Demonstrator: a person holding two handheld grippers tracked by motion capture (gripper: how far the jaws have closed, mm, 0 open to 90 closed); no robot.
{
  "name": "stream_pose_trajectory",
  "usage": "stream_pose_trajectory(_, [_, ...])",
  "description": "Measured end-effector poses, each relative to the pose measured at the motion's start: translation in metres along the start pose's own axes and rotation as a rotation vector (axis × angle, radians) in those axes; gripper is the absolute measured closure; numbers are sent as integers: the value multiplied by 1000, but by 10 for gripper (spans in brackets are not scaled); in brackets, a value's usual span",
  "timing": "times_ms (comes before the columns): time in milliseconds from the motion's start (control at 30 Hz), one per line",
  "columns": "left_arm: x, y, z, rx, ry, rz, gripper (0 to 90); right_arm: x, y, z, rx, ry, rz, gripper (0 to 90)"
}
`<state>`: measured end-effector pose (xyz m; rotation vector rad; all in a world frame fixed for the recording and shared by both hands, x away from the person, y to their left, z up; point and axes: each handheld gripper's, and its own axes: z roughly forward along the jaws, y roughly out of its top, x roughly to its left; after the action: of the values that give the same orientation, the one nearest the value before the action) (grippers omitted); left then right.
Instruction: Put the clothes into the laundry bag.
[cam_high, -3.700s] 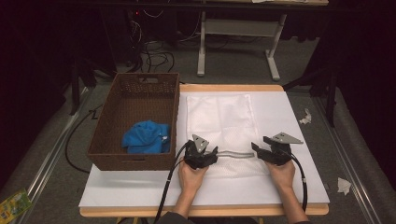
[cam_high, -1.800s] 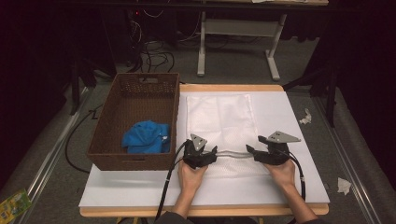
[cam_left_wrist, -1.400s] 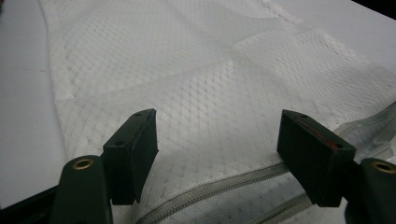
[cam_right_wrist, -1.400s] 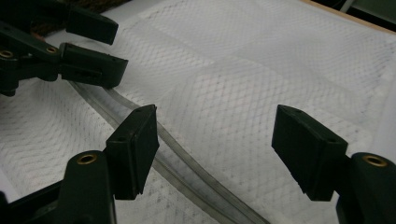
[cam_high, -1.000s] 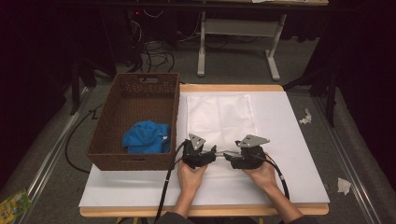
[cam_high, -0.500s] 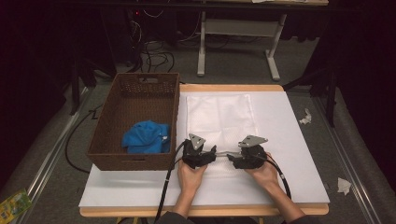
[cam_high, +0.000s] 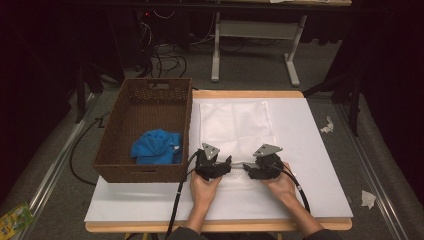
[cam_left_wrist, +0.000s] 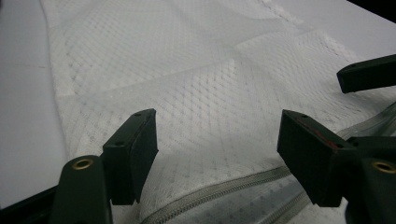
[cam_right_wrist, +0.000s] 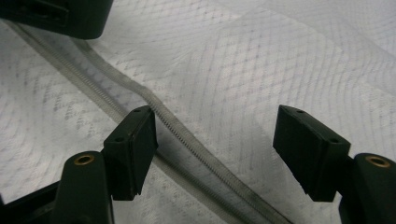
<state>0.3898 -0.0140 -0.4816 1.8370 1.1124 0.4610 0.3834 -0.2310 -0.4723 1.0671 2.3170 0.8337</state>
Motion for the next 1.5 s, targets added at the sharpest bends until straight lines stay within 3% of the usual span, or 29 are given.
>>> stream_pose_trajectory(267, [0,0,0,2,0,3,292,-1,6,10,-6,-11,13,335])
stream_pose_trajectory(467, [-1,0,0,2,4,10,294,3,17,17,-7,-22,-24,371])
stream_pose_trajectory(767, [-2,0,0,-3,5,19,295,-2,24,26,1,-9,7,448])
stream_pose_trajectory(933, [-2,0,-1,-8,0,21,288,3,26,28,-5,-9,-21,555])
stream_pose_trajectory(967, [-2,-1,-1,-10,-2,23,282,3,26,28,-12,-9,-28,620])
stream_pose_trajectory(1100, [-4,-2,-5,-40,-31,42,262,1,26,31,-18,18,-10,723])
stream_pose_trajectory(1267, [-5,-2,-5,-42,-38,61,258,2,31,32,4,35,-40,813])
stream_pose_trajectory(1500, [-4,-2,-4,-32,-16,38,230,2,34,34,19,32,-50,876])
